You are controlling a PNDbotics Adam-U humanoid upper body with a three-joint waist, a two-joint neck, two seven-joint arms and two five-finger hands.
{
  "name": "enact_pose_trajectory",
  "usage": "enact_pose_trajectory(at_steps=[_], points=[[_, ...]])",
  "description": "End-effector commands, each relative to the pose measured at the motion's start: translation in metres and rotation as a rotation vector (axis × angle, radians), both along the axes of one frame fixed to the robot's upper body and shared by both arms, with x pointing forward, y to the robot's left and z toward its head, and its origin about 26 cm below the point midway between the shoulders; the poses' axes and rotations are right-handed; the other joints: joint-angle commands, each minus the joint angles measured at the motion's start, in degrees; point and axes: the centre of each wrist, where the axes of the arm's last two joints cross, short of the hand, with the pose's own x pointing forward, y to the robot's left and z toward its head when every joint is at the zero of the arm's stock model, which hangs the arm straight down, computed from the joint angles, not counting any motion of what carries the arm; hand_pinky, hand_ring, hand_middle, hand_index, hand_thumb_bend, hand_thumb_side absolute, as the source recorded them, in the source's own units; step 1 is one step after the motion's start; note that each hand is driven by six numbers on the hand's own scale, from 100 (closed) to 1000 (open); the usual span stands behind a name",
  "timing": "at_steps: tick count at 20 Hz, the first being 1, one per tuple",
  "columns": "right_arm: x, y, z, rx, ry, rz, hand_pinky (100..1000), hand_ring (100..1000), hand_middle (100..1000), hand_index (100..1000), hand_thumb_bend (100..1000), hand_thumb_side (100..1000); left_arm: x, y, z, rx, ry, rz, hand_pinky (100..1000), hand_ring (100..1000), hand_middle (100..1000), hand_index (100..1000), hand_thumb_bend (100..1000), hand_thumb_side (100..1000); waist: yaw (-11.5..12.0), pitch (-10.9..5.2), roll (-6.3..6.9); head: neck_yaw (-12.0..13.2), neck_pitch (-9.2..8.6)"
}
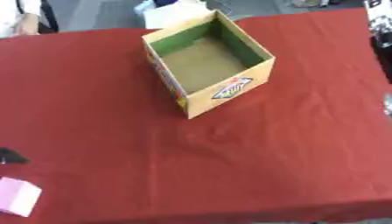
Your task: Pick up objects on the table and place them in the box.
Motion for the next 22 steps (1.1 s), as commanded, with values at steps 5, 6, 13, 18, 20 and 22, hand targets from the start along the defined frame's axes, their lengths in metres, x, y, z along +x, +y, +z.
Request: enact_pose_trajectory(at_steps=[5,6,13,18,20,22], points=[[-0.0022,0.0002,0.0093,-0.007,-0.028,0.009,851,769,726,790,100,1000,0.0004,-0.0029,0.0060,0.030,0.022,-0.009,804,846,855,943,338,290,-0.04,-0.45,-0.13,0.21,0.33],[-0.0022,0.0002,0.0092,-0.007,-0.028,0.009,851,769,726,790,100,1000,0.0003,-0.0028,0.0058,0.031,0.024,-0.007,788,834,848,935,326,287,0.00,-0.44,-0.12,0.25,0.37],[-0.0022,-0.0002,0.0094,-0.004,-0.030,0.007,851,769,725,791,100,1000,0.0008,-0.0025,0.0071,0.026,0.007,0.005,580,650,667,786,270,272,-0.01,-0.39,-0.17,0.27,0.40],[-0.0024,-0.0007,0.0089,-0.001,-0.030,0.004,852,769,725,790,100,1000,0.0026,-0.0023,0.0113,0.000,-0.070,0.019,414,509,517,661,139,221,0.00,-0.42,-0.13,0.16,0.48],[-0.0024,-0.0007,0.0087,0.000,-0.029,0.004,852,769,725,790,100,1000,0.0028,-0.0024,0.0118,-0.015,-0.091,0.023,369,476,484,626,100,208,-0.04,-0.43,-0.08,0.15,0.45],[-0.0024,-0.0008,0.0086,0.000,-0.028,0.004,852,770,725,791,100,1000,0.0031,-0.0027,0.0122,-0.027,-0.108,0.027,315,440,449,586,100,199,-0.09,-0.42,-0.06,0.04,0.47]])
